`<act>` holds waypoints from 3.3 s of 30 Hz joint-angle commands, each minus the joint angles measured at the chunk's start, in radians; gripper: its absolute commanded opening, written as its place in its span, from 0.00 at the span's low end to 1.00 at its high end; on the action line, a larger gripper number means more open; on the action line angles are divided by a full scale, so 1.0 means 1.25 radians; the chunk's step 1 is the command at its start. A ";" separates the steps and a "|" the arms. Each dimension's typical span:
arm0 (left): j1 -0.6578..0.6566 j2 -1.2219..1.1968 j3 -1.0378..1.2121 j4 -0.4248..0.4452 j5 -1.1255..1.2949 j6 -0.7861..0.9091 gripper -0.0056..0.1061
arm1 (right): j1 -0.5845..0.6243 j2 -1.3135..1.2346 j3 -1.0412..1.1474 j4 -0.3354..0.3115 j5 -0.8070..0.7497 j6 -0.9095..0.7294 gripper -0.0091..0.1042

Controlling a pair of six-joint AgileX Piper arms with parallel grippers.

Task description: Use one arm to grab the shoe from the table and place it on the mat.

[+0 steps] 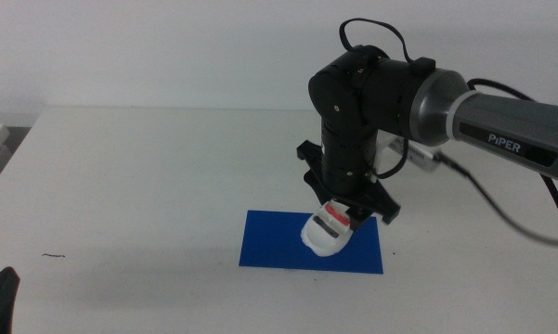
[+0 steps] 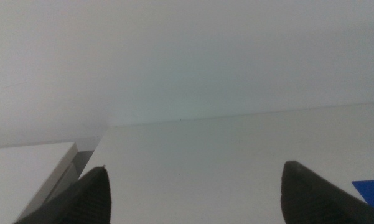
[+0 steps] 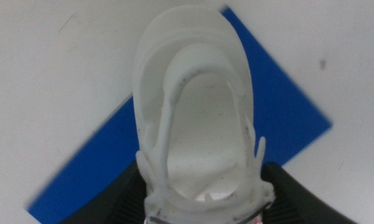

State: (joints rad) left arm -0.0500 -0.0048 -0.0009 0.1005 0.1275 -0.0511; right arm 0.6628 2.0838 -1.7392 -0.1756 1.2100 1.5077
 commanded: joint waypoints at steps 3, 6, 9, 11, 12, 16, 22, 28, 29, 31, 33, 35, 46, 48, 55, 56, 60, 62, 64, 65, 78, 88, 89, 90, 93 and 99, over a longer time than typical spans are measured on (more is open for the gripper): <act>0.000 0.004 0.001 -0.003 -0.009 -0.002 0.89 | 0.001 -0.001 0.003 0.036 0.009 0.233 0.13; 0.000 0.004 0.001 -0.003 -0.009 -0.002 0.89 | 0.001 -0.001 0.003 0.071 0.009 0.434 0.13; 0.000 0.004 0.001 -0.003 -0.009 -0.002 0.89 | 0.001 0.009 0.003 0.107 0.009 0.507 0.12; 0.000 0.004 0.001 -0.003 -0.009 -0.002 0.89 | -0.001 0.021 0.003 0.135 0.009 0.507 0.11; 0.000 0.004 0.001 -0.003 -0.009 -0.002 0.89 | -0.005 0.026 0.003 0.155 0.009 0.507 0.11; 0.000 0.004 0.001 -0.003 -0.009 -0.002 0.89 | -0.010 0.062 0.003 0.180 0.009 0.507 0.11; 0.000 0.004 0.001 -0.003 -0.009 -0.002 0.89 | -0.011 0.088 0.003 0.175 -0.027 0.497 0.11; 0.000 0.004 0.001 -0.003 -0.009 -0.002 0.89 | -0.013 0.082 0.001 0.182 -0.046 0.504 0.11; 0.000 0.004 0.001 -0.003 -0.009 -0.002 0.89 | -0.014 0.082 0.001 0.182 -0.047 0.504 0.11; 0.000 0.004 0.001 -0.003 -0.009 -0.002 0.89 | -0.016 0.082 0.001 0.182 -0.047 0.504 0.11; 0.000 0.004 0.001 -0.003 -0.009 -0.002 0.89 | -0.021 0.082 0.001 0.187 -0.047 0.504 0.11; 0.000 0.004 0.001 -0.003 -0.009 -0.002 0.89 | -0.023 0.079 0.001 0.185 -0.046 0.504 0.11; 0.000 0.004 0.001 -0.003 -0.009 -0.002 0.89 | -0.036 0.077 0.000 0.179 -0.152 0.504 0.11; 0.000 0.004 0.001 -0.003 -0.009 -0.002 0.89 | -0.036 0.077 0.000 0.191 -0.146 0.504 0.11; 0.000 0.004 0.001 -0.003 -0.009 -0.002 0.89 | -0.036 0.075 0.000 0.240 -0.067 0.504 0.11; 0.000 0.004 0.001 -0.003 -0.009 -0.002 0.89 | -0.036 0.074 0.000 0.245 -0.069 0.504 0.10; 0.000 0.004 0.001 -0.003 -0.009 -0.002 0.89 | -0.036 0.051 0.000 0.247 -0.069 0.504 0.10; 0.000 0.004 0.001 -0.003 -0.009 -0.002 0.89 | -0.040 0.039 0.000 0.244 -0.068 0.504 0.10; 0.000 0.004 0.001 -0.003 -0.009 -0.002 0.89 | -0.044 0.032 0.000 0.245 -0.068 0.504 0.10; 0.000 0.004 0.001 -0.003 -0.009 -0.002 0.89 | -0.047 0.030 0.000 0.248 -0.070 0.504 0.09; 0.000 0.004 0.001 -0.003 -0.009 -0.002 0.89 | -0.063 -0.020 0.003 0.194 0.009 0.373 0.06; 0.000 0.004 0.001 -0.003 -0.009 -0.002 0.89 | -0.075 -0.008 0.000 0.197 -0.215 0.506 0.06; 0.000 0.004 0.001 -0.003 -0.009 -0.002 0.89 | -0.076 0.003 0.000 0.235 -0.239 0.504 0.06; 0.000 0.004 0.001 -0.003 -0.009 -0.002 0.89 | -0.076 0.012 0.000 0.263 -0.256 0.504 0.06; 0.000 0.004 0.001 -0.003 -0.009 -0.002 0.89 | -0.076 0.036 0.000 0.287 -0.300 0.504 0.06; 0.000 0.004 0.001 -0.003 -0.009 -0.002 0.89 | -0.084 0.060 0.000 0.290 -0.277 0.504 0.06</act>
State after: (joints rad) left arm -0.0500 -0.0048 -0.0009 0.1005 0.1275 -0.0511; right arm 0.5693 2.1610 -1.7384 0.1882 0.8471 2.1177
